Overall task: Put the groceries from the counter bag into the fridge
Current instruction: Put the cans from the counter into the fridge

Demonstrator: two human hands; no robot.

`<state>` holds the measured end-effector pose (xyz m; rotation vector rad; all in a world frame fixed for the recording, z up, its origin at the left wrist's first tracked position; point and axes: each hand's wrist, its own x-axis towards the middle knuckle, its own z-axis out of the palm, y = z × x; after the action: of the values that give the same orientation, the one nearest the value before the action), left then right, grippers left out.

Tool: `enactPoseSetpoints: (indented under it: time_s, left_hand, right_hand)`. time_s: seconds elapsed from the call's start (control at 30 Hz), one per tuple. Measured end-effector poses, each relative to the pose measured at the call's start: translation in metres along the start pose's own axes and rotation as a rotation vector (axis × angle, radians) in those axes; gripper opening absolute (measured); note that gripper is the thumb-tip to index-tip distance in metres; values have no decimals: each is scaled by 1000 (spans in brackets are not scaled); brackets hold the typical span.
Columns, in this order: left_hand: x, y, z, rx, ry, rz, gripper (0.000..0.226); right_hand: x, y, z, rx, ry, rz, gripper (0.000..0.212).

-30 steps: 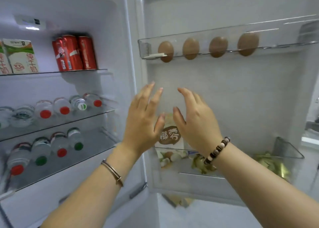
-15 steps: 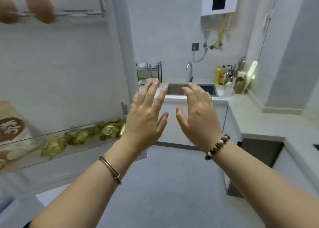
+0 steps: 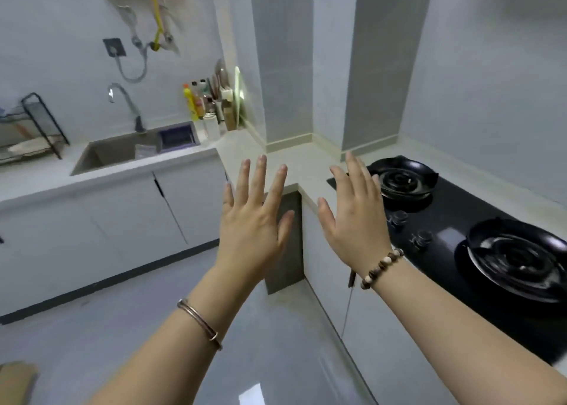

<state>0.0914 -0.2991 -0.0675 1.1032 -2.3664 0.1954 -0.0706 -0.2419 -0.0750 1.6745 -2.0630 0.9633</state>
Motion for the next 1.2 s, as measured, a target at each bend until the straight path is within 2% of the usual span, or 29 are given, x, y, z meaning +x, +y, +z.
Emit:
enactPoseSetpoints:
  time_s: [0.43, 0.77, 0.93, 1.07, 1.2]
  left_hand:
    - [167, 160, 144, -275, -117, 546, 63]
    - [175, 319, 181, -502, -219, 876, 64]
    - [154, 398, 187, -572, -276, 973, 63]
    - [137, 455, 206, -614, -406, 934, 68]
    - [128, 518, 231, -657, -519, 912, 65]
  right_hand:
    - [23, 196, -26, -323, 134, 531, 48]
    - [-50, 278, -108, -540, 285, 892, 49]
    - [-94, 327, -148, -603, 298, 958, 49]
    - [-126, 377, -177, -587, 296, 968, 53]
    - [-162, 434, -205, -538, 300, 1075, 56]
